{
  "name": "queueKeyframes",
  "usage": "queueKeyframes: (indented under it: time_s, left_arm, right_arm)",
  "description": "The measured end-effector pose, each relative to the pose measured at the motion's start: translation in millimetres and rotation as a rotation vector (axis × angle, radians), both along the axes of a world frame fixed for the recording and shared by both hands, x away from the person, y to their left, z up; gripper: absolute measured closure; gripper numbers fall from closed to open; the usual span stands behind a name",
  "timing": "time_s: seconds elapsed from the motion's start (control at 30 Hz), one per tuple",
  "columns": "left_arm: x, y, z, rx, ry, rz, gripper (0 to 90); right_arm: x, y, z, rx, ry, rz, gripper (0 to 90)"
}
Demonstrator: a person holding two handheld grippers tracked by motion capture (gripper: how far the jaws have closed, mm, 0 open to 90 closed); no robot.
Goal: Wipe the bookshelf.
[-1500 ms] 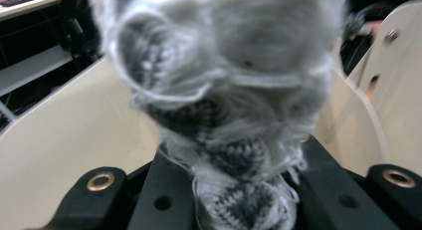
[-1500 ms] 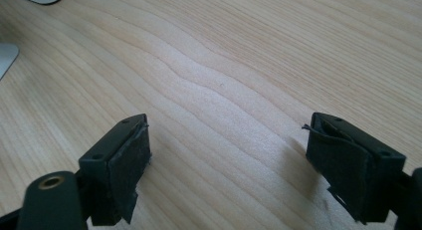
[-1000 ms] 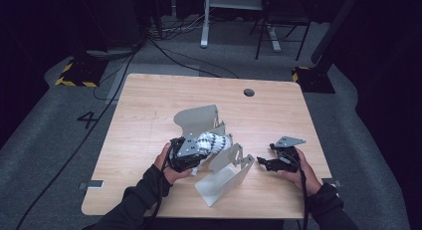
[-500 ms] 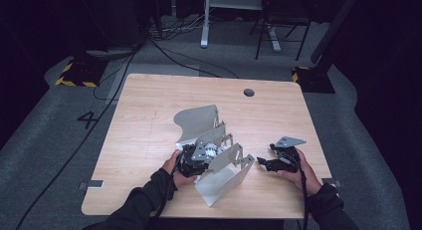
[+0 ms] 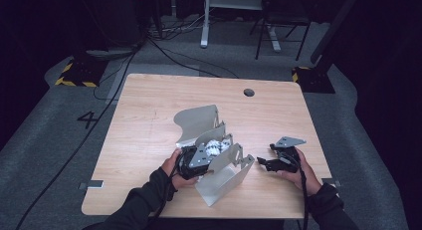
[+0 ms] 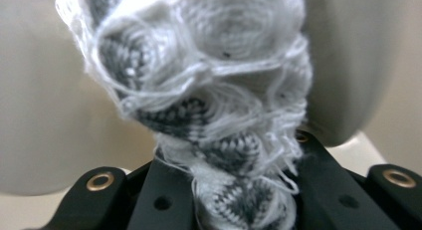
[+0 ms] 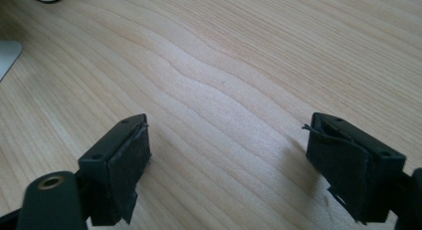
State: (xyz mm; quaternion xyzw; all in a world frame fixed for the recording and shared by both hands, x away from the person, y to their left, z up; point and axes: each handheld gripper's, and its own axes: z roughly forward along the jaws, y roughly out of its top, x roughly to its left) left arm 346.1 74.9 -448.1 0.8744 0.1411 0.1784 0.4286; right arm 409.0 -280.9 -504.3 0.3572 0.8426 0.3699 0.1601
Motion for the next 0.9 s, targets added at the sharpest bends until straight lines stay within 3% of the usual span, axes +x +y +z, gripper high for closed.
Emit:
queueKeyframes:
  time_s: [0.23,0.37,0.43,0.67,0.73,0.8,0.9]
  left_arm:
    - [-19.4,16.7,33.5,-0.078,-0.13,-0.019,77.2]
    - [-27.0,22.5,44.9,-0.128,-0.166,-0.039,77.2]
    - [-27.8,23.4,46.0,-0.133,-0.165,-0.044,77.2]
    - [-17.5,20.1,26.8,-0.039,-0.113,-0.042,77.3]
    - [-13.1,20.9,19.6,-0.032,-0.077,-0.043,77.2]
    - [-12.4,19.9,16.3,-0.02,-0.069,-0.045,77.2]
    - [-13.7,12.0,2.8,0.053,-0.056,-0.074,77.2]
  right_arm:
    - [0.0,0.1,-0.1,0.001,-0.001,-0.001,17.7]
    - [0.0,0.1,-0.1,0.001,0.0,-0.001,17.7]
    - [0.0,0.1,-0.1,0.001,0.0,-0.001,17.7]
    - [0.0,0.1,-0.1,0.001,0.0,0.0,17.7]
    - [0.0,0.0,-0.1,0.001,0.0,0.0,17.7]
    - [0.0,0.0,-0.1,0.0,0.0,0.0,17.7]
    - [0.0,0.0,-0.1,0.001,0.0,0.0,17.7]
